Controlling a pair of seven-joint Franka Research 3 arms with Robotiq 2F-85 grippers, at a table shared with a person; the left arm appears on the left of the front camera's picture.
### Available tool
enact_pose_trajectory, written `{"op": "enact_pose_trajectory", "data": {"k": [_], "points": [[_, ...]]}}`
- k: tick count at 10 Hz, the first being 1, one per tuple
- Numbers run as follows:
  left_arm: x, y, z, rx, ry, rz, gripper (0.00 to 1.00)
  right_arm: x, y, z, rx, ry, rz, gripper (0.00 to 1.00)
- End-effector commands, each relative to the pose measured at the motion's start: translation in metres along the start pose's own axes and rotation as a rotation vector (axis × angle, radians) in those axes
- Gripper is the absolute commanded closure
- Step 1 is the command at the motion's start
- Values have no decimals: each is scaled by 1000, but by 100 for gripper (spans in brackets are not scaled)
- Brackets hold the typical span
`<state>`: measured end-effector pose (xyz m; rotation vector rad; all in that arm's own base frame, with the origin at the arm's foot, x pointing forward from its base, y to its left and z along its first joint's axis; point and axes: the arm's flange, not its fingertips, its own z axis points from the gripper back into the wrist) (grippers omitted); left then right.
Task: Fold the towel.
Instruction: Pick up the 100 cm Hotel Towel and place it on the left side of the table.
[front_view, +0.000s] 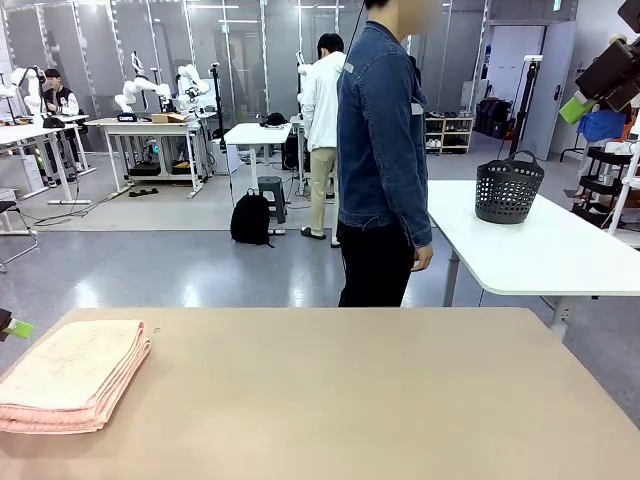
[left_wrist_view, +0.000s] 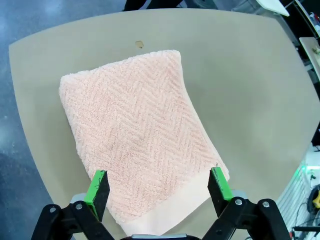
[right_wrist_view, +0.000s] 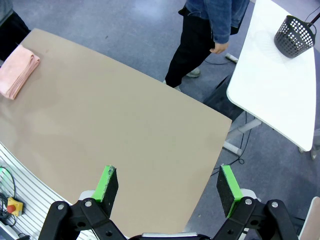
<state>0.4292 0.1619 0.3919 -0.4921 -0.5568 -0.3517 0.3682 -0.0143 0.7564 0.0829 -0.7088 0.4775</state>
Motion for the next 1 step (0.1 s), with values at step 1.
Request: {"op": "enact_pose_trajectory", "data": {"k": [1], "points": [[3, 3, 1, -12, 6, -1, 0, -1, 1, -1, 2, 0, -3, 0]]}}
